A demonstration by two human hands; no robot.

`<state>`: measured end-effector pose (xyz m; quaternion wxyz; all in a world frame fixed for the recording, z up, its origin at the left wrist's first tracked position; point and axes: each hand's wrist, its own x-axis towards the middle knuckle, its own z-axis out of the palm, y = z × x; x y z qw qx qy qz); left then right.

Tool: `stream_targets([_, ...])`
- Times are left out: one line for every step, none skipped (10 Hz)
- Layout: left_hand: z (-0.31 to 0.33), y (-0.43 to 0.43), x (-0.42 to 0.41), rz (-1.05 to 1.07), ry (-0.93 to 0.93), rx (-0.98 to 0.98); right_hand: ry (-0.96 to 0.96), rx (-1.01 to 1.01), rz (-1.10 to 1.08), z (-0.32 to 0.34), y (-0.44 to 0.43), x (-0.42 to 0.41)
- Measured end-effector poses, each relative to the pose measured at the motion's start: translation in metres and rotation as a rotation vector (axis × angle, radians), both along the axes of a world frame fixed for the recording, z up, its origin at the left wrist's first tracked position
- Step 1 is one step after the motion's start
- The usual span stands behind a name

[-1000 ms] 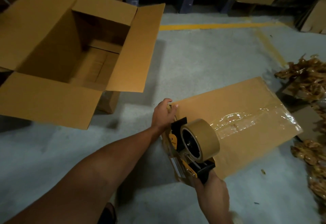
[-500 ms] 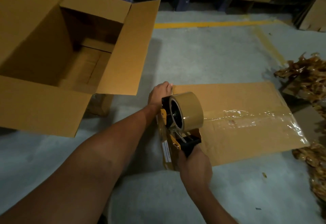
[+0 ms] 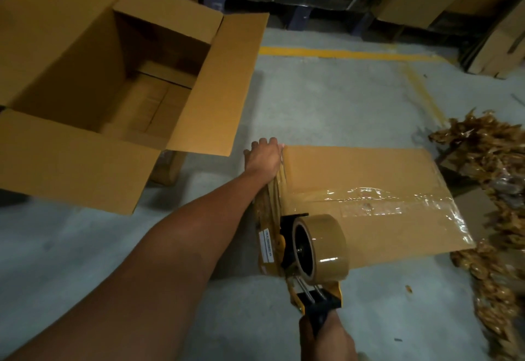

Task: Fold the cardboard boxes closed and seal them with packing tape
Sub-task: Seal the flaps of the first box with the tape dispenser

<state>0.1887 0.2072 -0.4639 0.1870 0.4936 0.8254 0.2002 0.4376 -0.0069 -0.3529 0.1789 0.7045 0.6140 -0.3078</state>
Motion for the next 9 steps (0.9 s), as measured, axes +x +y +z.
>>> stream_targets([-0.005, -0.013, 0.007, -0.202, 0.157, 0.185, -0.047, -0.060, -0.002, -0.002, 0.004, 0.000])
stream_targets([-0.020, -0.040, 0.019, -0.619, 0.221, 0.394, -0.037, -0.016, -0.011, -0.004, 0.002, 0.001])
stream_targets([-0.029, -0.062, 0.028, -0.733, 0.321, 0.391, -0.038, -0.016, -0.003, -0.006, 0.001, 0.003])
stream_targets([-0.035, -0.062, 0.029, -0.719, 0.281, 0.360, -0.020, 0.034, -0.017, -0.004, 0.003, 0.001])
stream_targets([-0.034, -0.055, 0.042, -0.680, 0.267, 0.368, -0.010, 0.151, -0.159, 0.001, 0.008, -0.001])
stream_targets([-0.029, -0.038, 0.064, -0.602, 0.219, 0.372, -0.026, 0.240, -0.212, 0.003, 0.023, 0.013])
stream_targets([-0.025, -0.022, 0.078, -0.529, 0.169, 0.375, -0.019, 0.251, -0.193, 0.004, 0.043, 0.034])
stream_targets([-0.033, -0.014, 0.091, -0.330, 0.028, 0.366, -0.007, 0.271, -0.122, 0.002, 0.051, 0.042])
stream_targets([-0.031, -0.019, 0.108, -0.069, -0.289, 0.394, 0.013, 0.288, -0.101, -0.002, 0.046, 0.041])
